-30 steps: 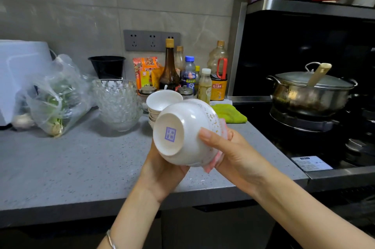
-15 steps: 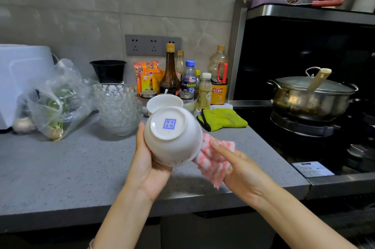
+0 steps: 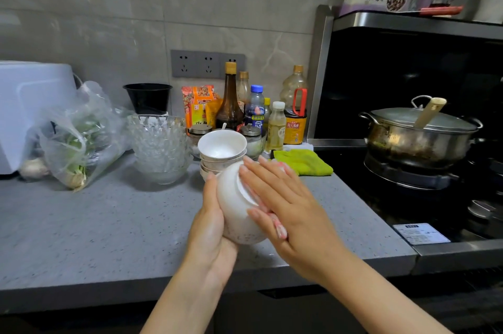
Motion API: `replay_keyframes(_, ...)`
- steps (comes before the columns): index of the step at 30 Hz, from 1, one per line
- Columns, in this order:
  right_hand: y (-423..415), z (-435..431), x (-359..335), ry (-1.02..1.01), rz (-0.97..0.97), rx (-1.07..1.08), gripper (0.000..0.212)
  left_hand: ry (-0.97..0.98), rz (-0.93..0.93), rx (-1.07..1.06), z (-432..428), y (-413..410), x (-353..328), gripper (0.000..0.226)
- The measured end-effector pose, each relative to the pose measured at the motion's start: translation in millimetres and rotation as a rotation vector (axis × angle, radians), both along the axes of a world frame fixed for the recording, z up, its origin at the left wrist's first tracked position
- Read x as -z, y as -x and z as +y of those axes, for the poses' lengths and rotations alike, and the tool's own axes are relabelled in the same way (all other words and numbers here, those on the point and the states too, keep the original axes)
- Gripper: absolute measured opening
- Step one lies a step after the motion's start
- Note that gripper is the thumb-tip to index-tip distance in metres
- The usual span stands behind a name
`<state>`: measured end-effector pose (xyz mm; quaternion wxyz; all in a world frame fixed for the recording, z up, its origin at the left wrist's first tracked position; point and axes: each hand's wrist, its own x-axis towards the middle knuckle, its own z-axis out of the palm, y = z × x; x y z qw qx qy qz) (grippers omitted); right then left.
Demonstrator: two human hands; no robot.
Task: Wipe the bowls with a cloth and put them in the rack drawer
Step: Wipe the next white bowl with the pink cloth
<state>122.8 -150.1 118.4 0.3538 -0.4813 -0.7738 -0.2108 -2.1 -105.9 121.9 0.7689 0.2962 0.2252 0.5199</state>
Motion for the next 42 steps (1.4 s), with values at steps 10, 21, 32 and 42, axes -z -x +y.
replay_keyframes(10,8,-6,-11,0.003,-0.001,0.117,0.055,-0.090,0.073,-0.046,-4,-7,1,0.053)
replay_keyframes(21,11,-1,-15,0.091,0.069,0.140,0.060,-0.106,0.118,-0.018,-3,-20,4,0.057)
replay_keyframes(32,-55,7,-27,0.578,0.923,-0.048,0.058,-0.063,0.150,-0.065,24,-22,8,0.037)
replay_keyframes(42,-89,-2,-16,0.865,0.635,0.125,0.069,-0.039,0.159,-0.039,23,-27,21,0.034)
